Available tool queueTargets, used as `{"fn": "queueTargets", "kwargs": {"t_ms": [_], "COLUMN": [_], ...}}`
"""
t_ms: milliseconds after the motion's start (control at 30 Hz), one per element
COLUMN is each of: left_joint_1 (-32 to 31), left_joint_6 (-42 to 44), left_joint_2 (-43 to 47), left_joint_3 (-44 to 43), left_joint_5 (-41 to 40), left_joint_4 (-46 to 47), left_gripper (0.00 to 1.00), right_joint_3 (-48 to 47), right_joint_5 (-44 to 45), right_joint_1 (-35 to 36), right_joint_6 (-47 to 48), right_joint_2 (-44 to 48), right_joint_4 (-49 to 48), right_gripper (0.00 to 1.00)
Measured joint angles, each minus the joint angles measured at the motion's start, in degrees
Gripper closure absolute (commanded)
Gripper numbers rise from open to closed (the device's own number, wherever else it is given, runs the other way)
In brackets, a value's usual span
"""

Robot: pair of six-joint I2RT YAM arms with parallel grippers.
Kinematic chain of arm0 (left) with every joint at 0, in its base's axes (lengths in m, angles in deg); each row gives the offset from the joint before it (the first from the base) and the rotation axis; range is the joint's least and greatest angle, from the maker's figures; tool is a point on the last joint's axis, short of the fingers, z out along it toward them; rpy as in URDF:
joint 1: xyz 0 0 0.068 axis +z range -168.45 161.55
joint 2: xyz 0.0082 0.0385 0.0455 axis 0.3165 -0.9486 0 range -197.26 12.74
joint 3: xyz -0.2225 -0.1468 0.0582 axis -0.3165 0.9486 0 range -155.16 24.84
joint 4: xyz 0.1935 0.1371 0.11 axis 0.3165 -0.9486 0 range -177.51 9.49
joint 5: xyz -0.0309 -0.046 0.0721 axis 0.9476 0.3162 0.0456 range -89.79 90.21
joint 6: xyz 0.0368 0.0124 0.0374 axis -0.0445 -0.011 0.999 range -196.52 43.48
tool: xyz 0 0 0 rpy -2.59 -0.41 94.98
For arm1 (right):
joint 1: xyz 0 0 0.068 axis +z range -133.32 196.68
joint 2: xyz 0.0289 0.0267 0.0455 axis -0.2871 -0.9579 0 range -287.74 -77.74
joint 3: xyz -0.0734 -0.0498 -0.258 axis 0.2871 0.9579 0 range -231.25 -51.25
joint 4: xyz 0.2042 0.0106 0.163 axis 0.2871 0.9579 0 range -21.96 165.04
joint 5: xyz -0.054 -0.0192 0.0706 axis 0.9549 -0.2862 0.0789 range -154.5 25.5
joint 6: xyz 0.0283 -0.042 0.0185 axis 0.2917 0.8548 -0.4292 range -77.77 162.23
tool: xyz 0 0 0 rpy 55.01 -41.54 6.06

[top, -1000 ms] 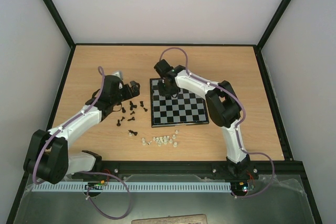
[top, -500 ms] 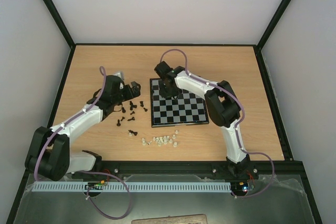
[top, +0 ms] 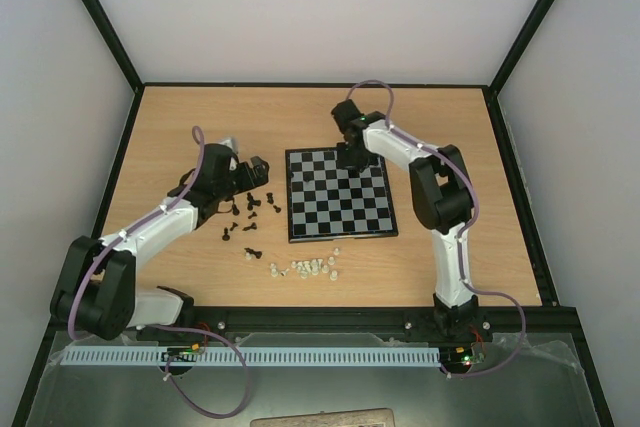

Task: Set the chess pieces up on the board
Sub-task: Move the chess piece to the chessboard.

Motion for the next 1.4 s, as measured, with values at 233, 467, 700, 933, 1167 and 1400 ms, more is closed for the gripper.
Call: {"fn": "queueTargets", "kwargs": {"t_ms": [233,467,700,933,1167,1400], "left_joint_1": [0.0,0.0,0.0,0.0,0.0,0.0], "left_joint_6": [0.0,0.0,0.0,0.0,0.0,0.0], "left_joint_2": [-0.7,-0.7,-0.7,-0.7,-0.7,-0.7], "left_joint_3": [0.0,0.0,0.0,0.0,0.0,0.0], "left_joint_5": [0.3,0.3,0.3,0.3,0.3,0.3], "left_joint_4": [0.1,0.2,0.2,0.2,0.2,0.2], "left_gripper": [0.01,0.01,0.01,0.01,0.01,0.01], "right_joint_3": [0.0,0.0,0.0,0.0,1.9,2.1], "right_joint_5": [1.6,2.2,3.4,3.3,1.9,0.2], "right_joint_1": [-3.6,-3.6,-4.1,-4.4,-3.9,1.2], "right_joint_6": [0.0,0.0,0.0,0.0,0.4,0.7], "right_joint_2": [0.0,0.0,0.0,0.0,2.5,7.6], "right_joint_4": [0.2,0.4,0.8,0.7,0.1,-0.8], "right_gripper": [0.93,0.91,0.89,0.78,0.71,0.7]}}
